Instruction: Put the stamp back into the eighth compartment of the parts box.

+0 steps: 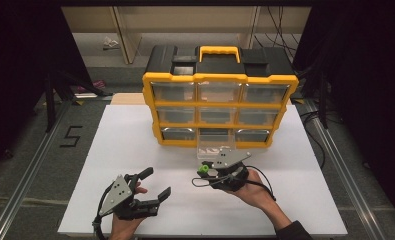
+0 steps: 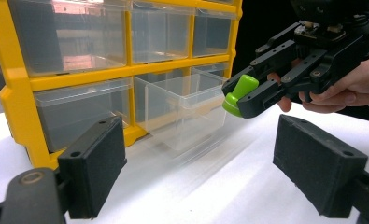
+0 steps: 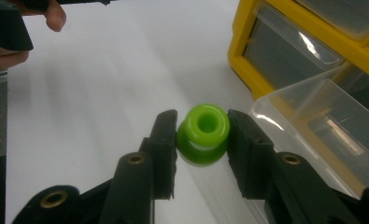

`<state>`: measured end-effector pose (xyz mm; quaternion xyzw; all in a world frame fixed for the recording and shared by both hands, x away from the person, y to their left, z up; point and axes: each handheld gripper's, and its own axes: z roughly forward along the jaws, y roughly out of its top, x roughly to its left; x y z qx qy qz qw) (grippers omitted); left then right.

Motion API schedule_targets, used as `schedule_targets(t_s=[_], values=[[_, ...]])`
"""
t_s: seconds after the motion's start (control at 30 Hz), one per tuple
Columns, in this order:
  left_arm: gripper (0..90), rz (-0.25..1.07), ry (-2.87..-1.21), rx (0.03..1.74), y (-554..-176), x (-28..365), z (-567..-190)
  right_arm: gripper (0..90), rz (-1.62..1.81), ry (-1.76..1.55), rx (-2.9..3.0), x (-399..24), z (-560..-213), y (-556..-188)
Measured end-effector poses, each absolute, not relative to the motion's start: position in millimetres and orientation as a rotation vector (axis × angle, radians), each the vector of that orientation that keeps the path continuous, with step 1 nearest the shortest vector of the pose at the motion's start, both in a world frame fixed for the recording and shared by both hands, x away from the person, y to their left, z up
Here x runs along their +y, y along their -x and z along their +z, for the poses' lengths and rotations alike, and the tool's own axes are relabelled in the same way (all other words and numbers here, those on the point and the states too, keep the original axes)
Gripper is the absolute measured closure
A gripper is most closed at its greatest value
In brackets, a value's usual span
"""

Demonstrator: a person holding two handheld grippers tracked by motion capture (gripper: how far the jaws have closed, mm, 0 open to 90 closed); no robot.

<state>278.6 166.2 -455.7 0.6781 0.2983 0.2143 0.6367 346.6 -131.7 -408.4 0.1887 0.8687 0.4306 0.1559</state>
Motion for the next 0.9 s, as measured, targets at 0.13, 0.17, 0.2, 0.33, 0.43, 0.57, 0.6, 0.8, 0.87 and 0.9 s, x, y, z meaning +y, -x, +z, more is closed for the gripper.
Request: schedule_targets(t_s=[0.13,0.17,0.2,0.33,0.43,0.57,0.6,0.8,0.87,0.9], values=[[16.5,0.489,-1.548,0.681,-278.6,166.2,-455.7,64.6,1.236,-0.542,2.477,-133.2,-407.2,-347.5],[16.5,0.489,-1.548,0.681,-278.6,166.2,-455.7,64.6,1.237,-0.546,2.476,-133.6,-406.7,-347.4],[16.5,0.489,-1.548,0.681,-278.6,166.2,-455.7,64.6,1.236,-0.547,2.473,-134.0,-406.2,-347.5],[16.5,0.489,-1.549,0.681,-278.5,165.9,-455.7,64.6,1.243,-0.551,2.459,-135.8,-404.4,-348.3],[16.5,0.49,-1.549,0.68,-278.5,165.9,-455.7,64.6,1.245,-0.555,2.453,-137.2,-403.3,-349.1],[16.4,0.49,-1.549,0.68,-278.4,165.9,-455.7,64.6,1.254,-0.566,2.434,-140.4,-401.1,-351.3],[16.5,0.49,-1.549,0.68,-278.4,165.8,-455.7,64.6,1.255,-0.571,2.43,-140.8,-400.7,-351.6],[16.5,0.49,-1.55,0.679,-278.5,165.7,-455.7,64.6,1.26,-0.58,2.413,-142.1,-400.8,-353.7],[16.5,0.49,-1.55,0.679,-278.5,165.7,-455.8,64.6,1.265,-0.584,2.405,-142.5,-400.4,-354.7],[16.5,0.49,-1.55,0.679,-278.5,165.6,-455.8,64.6,1.268,-0.588,2.402,-142.8,-400.3,-355.2]])
